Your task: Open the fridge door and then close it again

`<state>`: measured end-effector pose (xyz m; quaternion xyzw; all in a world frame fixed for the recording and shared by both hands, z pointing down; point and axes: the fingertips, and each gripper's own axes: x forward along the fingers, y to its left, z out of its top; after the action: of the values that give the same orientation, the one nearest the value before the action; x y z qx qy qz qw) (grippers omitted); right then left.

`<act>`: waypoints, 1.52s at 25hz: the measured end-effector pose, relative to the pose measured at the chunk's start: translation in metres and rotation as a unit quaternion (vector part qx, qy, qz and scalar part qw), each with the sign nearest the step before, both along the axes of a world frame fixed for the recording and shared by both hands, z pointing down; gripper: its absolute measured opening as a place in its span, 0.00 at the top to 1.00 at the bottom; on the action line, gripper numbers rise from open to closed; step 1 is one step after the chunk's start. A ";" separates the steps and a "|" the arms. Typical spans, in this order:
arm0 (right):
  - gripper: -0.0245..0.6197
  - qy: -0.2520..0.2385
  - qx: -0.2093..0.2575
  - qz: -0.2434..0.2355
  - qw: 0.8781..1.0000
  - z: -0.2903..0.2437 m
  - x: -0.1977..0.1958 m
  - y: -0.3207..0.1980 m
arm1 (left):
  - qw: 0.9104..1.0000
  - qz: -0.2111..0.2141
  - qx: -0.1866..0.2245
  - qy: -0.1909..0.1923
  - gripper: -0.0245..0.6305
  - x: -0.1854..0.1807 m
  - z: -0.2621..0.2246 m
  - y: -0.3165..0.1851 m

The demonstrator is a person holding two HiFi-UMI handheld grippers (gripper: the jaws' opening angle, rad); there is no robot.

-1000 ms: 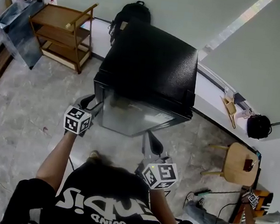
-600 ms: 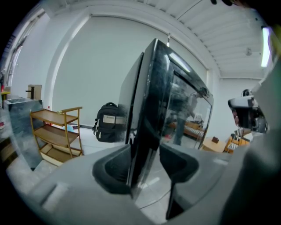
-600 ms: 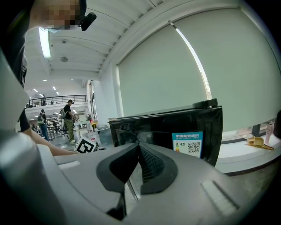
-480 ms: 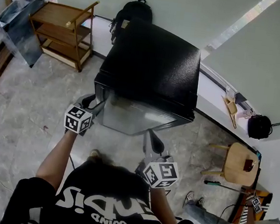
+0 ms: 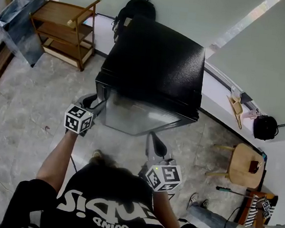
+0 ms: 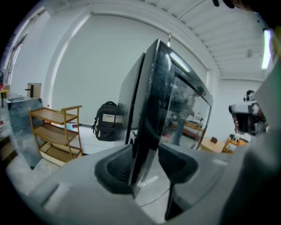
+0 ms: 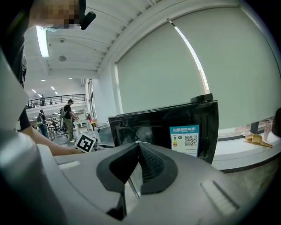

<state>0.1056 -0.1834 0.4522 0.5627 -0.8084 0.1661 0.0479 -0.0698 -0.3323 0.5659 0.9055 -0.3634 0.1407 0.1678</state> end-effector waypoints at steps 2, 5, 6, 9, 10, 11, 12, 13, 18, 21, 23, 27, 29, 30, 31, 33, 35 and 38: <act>0.96 0.000 -0.001 -0.002 1.000 0.001 0.000 0.001 | 1.000 -0.001 0.000 -0.002 0.68 0.001 0.000 0.000; 0.96 -0.001 -0.002 -0.003 1.000 0.001 0.001 0.003 | 1.000 -0.007 -0.001 -0.004 0.68 0.001 -0.001 0.001; 0.96 -0.001 -0.002 -0.003 1.000 0.001 0.002 0.003 | 1.000 -0.008 -0.001 -0.005 0.68 0.001 -0.001 0.000; 0.96 0.000 -0.002 -0.003 1.000 0.001 0.004 0.005 | 1.000 -0.007 -0.003 -0.008 0.68 0.001 -0.001 0.000; 0.96 0.000 -0.003 -0.003 1.000 0.001 0.004 0.005 | 1.000 -0.007 -0.004 -0.009 0.68 0.001 -0.001 0.000; 0.96 -0.001 -0.003 -0.004 1.000 0.001 0.005 0.006 | 1.000 -0.008 -0.005 -0.010 0.69 0.001 -0.002 0.001; 0.96 -0.001 -0.004 -0.004 1.000 0.001 0.005 0.006 | 1.000 -0.008 -0.005 -0.011 0.69 0.001 -0.002 0.001; 0.96 0.000 -0.004 -0.005 1.000 0.001 0.005 0.007 | 1.000 -0.008 -0.005 -0.012 0.69 0.001 -0.002 0.001; 0.96 0.002 -0.003 -0.009 1.000 0.001 0.005 0.009 | 1.000 -0.013 -0.002 -0.016 0.69 0.001 -0.002 0.002; 0.96 0.003 -0.003 -0.009 1.000 0.002 0.006 0.012 | 1.000 -0.018 -0.002 -0.017 0.69 0.000 -0.002 0.004; 0.96 0.004 -0.004 -0.007 1.000 0.003 0.009 0.013 | 1.000 -0.020 -0.001 -0.017 0.69 0.001 -0.001 0.004; 0.96 0.004 -0.004 -0.006 1.000 0.004 0.013 0.014 | 0.999 -0.022 -0.001 -0.023 0.68 0.000 -0.001 0.005; 0.96 0.004 -0.004 -0.006 1.000 0.004 0.015 0.016 | 1.000 -0.020 -0.001 -0.024 0.69 -0.002 -0.001 0.014; 0.96 0.003 -0.005 -0.006 1.000 0.005 0.016 0.017 | 1.000 -0.020 -0.001 -0.023 0.69 -0.004 -0.001 0.022; 0.96 0.003 -0.005 -0.006 1.000 0.005 0.017 0.018 | 1.000 -0.022 -0.001 -0.021 0.70 -0.005 -0.001 0.030; 0.97 0.004 -0.004 -0.010 1.000 0.007 0.018 0.020 | 0.999 -0.031 0.000 -0.018 0.70 -0.007 0.000 0.046; 0.96 0.004 -0.001 -0.014 1.000 0.007 0.019 0.023 | 0.999 -0.042 0.001 -0.017 0.71 -0.007 0.001 0.060; 0.96 0.004 0.006 -0.016 1.000 0.004 0.020 0.033 | 0.998 -0.056 0.000 -0.013 0.71 -0.008 0.001 0.079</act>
<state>0.1261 -0.1501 0.4566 0.5509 -0.8178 0.1585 0.0503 -0.0780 -0.2537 0.5673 0.8819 -0.4156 0.1432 0.1703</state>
